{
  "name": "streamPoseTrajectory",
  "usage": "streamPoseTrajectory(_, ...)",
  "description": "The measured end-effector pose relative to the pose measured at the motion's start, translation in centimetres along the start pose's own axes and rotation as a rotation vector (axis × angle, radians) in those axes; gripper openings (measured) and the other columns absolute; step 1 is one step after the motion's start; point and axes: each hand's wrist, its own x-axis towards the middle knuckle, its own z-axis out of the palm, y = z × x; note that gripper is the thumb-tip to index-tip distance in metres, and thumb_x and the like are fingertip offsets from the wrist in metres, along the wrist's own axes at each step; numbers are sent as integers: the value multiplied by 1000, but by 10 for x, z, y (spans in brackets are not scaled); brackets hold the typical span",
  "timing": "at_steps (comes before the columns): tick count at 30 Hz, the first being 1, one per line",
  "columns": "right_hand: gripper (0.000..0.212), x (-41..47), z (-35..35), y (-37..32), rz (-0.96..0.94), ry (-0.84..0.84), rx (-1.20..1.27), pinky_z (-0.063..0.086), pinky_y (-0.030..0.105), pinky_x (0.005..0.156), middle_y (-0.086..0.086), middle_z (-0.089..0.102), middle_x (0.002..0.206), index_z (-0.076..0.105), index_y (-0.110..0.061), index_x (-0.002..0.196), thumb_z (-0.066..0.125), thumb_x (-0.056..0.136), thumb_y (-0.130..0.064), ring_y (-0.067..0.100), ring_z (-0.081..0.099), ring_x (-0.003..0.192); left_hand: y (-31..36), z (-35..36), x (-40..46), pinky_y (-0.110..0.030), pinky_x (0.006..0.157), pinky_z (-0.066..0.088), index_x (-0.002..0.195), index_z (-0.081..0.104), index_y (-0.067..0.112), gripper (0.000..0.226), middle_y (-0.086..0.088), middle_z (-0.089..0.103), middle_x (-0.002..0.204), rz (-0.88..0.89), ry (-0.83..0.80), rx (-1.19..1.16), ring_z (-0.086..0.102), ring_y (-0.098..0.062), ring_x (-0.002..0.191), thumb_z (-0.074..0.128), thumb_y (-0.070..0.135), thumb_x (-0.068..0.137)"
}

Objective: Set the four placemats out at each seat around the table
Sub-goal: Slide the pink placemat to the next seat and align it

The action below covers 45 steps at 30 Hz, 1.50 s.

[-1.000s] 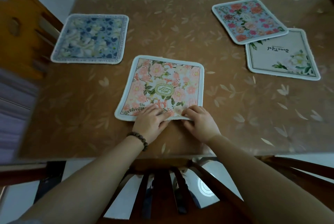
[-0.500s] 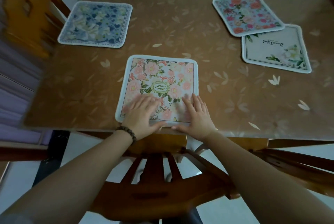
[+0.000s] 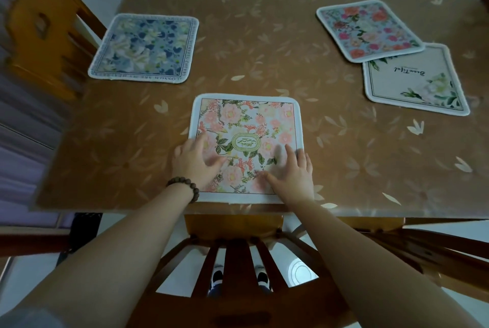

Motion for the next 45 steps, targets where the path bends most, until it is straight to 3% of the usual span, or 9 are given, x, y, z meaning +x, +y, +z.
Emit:
streamPoseTrajectory(12,84,120,-23,-5,-197,-247,-56,26,48,108,5,24,151,25,-35,144,68,74,-54,31,21,137,-20,11,-66,-40,87,47,136,33,33,66,4,34,135,172,-62,29,24,-21,122,53,59,79)
streamPoseTrajectory(17,82,129,-26,-5,-239,-241,-123,22,48,112,6,22,153,27,-31,144,67,76,-53,31,19,139,-26,-1,-63,-41,95,43,137,36,27,64,3,39,139,234,-68,151,33,-21,125,49,57,82)
streamPoseTrajectory(20,82,99,-22,-6,-167,-138,-142,8,48,117,8,10,158,27,-29,144,60,76,-64,28,4,145,-33,-19,-37,-43,99,37,134,41,24,61,-2,43,136,248,-27,196,37,-24,124,49,56,82)
streamPoseTrajectory(26,89,11,3,-28,-13,-17,-96,2,50,116,15,-11,157,18,-29,147,50,77,-72,33,-11,143,-44,-40,33,-51,105,27,139,31,27,77,-9,30,147,155,-60,216,26,-30,135,55,64,76)
streamPoseTrajectory(32,98,-30,32,-47,278,19,72,25,55,111,13,-13,157,2,-38,147,63,75,-63,34,-1,144,-43,-31,72,-51,112,15,145,17,36,98,-10,10,156,8,-174,201,10,-32,142,48,83,64)
streamPoseTrajectory(34,98,-30,35,-51,280,39,152,29,53,110,12,-13,157,3,-39,147,66,75,-58,34,3,144,-44,-28,73,-51,111,16,144,19,37,98,-9,14,156,-2,-163,211,12,-31,141,48,83,62)
streamPoseTrajectory(38,92,-21,30,-44,239,64,153,34,53,106,11,-8,158,9,-40,146,67,76,-55,33,7,143,-47,-32,67,-50,99,32,137,32,35,91,-7,39,139,45,-95,283,32,-33,126,40,83,60)
streamPoseTrajectory(41,91,-3,20,-31,201,2,137,33,53,106,7,-5,157,10,-39,145,65,75,-59,30,5,143,-55,-30,48,-47,94,34,137,32,33,83,-10,41,133,114,-81,345,36,-33,118,46,75,68)
streamPoseTrajectory(45,86,33,2,-24,142,-59,122,30,53,109,8,5,156,13,-32,147,63,79,-52,30,8,143,-60,-22,4,-45,92,34,134,36,32,84,-9,40,127,133,-48,315,35,-31,116,44,81,66)
